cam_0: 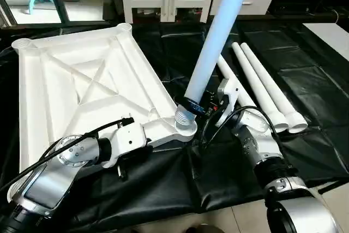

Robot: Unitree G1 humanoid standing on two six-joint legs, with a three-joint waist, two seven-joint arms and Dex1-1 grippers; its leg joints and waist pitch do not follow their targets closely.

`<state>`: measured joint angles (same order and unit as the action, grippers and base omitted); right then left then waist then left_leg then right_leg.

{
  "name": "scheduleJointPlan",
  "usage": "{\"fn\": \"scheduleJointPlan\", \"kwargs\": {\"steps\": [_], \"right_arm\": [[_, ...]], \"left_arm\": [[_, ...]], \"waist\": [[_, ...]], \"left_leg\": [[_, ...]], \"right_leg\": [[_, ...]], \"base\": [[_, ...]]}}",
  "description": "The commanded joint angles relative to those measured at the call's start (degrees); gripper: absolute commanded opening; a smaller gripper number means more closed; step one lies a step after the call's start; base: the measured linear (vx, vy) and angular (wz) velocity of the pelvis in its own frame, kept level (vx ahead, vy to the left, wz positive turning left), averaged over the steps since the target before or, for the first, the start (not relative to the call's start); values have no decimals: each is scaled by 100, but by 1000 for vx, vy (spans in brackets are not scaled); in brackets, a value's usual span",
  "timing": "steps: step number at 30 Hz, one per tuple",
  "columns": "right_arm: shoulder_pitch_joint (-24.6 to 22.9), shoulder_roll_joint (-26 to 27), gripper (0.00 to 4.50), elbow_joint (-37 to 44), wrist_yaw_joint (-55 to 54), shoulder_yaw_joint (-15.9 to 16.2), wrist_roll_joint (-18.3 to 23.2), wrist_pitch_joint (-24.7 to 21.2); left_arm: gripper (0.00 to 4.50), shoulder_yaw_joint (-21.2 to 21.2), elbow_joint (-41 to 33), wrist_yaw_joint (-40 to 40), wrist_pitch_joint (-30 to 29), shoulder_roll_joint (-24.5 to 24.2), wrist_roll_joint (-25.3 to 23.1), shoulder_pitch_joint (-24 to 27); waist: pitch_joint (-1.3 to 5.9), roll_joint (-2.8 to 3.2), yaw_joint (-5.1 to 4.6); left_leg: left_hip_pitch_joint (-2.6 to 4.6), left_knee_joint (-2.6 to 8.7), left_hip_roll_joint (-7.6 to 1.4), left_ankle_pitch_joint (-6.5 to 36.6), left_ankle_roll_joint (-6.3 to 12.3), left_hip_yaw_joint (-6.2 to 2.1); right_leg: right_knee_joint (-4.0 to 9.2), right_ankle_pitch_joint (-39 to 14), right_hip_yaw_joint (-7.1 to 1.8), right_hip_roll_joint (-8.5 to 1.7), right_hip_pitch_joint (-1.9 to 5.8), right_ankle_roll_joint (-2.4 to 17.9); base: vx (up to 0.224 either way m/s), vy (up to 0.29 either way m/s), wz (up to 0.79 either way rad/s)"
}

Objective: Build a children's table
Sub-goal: Insert table leg to table base

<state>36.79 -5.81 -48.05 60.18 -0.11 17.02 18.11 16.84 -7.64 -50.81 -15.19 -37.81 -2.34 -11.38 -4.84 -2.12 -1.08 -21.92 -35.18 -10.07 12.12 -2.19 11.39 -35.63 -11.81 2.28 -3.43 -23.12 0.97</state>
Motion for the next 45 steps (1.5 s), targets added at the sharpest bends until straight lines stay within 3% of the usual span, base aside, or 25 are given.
{"fn": "scheduleJointPlan", "kwargs": {"steps": [1, 2, 12, 18, 19, 22, 25, 34, 43, 45], "right_arm": [[-106, -28, 188, -200, 29, 86, -194, -73], [-124, -34, 188, -202, 62, 110, -210, -73], [-236, 2, 188, -216, 163, 125, -177, -102], [-324, 74, 188, 9, 279, 58, 6, -354], [-390, 84, 188, 182, 354, 39, 119, -536], [-495, 63, 188, 337, 431, 56, 168, -630], [-558, 31, 188, 357, 443, 85, 107, -573], [-645, -89, 188, 280, 284, 217, -197, -309], [-664, -167, 188, 172, 309, 276, -303, -341], [-685, -276, 188, 192, 463, 307, -287, -519]], "left_arm": [[20, 48, 122, 1, -110, -100, -151, -30], [4, 59, 115, 4, -118, -103, -149, -29], [1, 173, 60, -34, -117, -87, -225, 28], [1, 217, 117, -32, -94, -97, -277, -15], [1, 208, 136, -36, -94, -94, -275, -41], [0, 201, 166, -44, -77, -95, -277, -68], [0, 205, 195, -53, -50, -101, -284, -85], [0, 258, 242, -86, 29, -124, -313, -118], [0, 290, 238, -97, 48, -164, -320, -101], [0, 289, 238, -112, 55, -169, -304, -95]], "waist": [[246, 116, 15], [242, 123, 15], [228, 125, 18], [218, 132, 29], [228, 157, 33], [240, 154, 53], [247, 158, 65], [225, 165, 90], [235, 169, 104], [240, 172, 106]], "left_leg": [[145, 566, -406, 1236, 152, -165], [141, 572, -406, 1243, 146, -169], [145, 591, -412, 1256, 149, -172], [158, 616, -417, 1404, 98, -177], [160, 617, -413, 1392, 85, -180], [162, 614, -412, 1271, 111, -169], [169, 609, -407, 1202, 123, -157], [197, 652, -413, 1674, -77, -185], [196, 651, -410, 1636, -67, -179], [200, 654, -413, 1629, -71, -182]], "right_leg": [[414, -875, -319, -475, 149, 1578], [414, -894, -317, -474, 152, 1572], [423, -896, -316, -469, 144, 1561], [441, -981, -316, -466, 137, 1522], [438, -946, -316, -461, 146, 1520], [431, -750, -318, -467, 158, 1536], [428, -665, -313, -464, 156, 1575], [497, -1377, -327, -473, 135, 1415], [494, -1273, -329, -473, 141, 1439], [491, -1244, -325, -465, 144, 1439]], "base": [[0, 0, 0], [0, 0, 0], [0, 0, 0], [0, 0, 0], [0, 0, 0], [0, 0, 0], [0, 0, 0], [0, 0, 0], [0, 0, 0], [0, 0, 0]]}}
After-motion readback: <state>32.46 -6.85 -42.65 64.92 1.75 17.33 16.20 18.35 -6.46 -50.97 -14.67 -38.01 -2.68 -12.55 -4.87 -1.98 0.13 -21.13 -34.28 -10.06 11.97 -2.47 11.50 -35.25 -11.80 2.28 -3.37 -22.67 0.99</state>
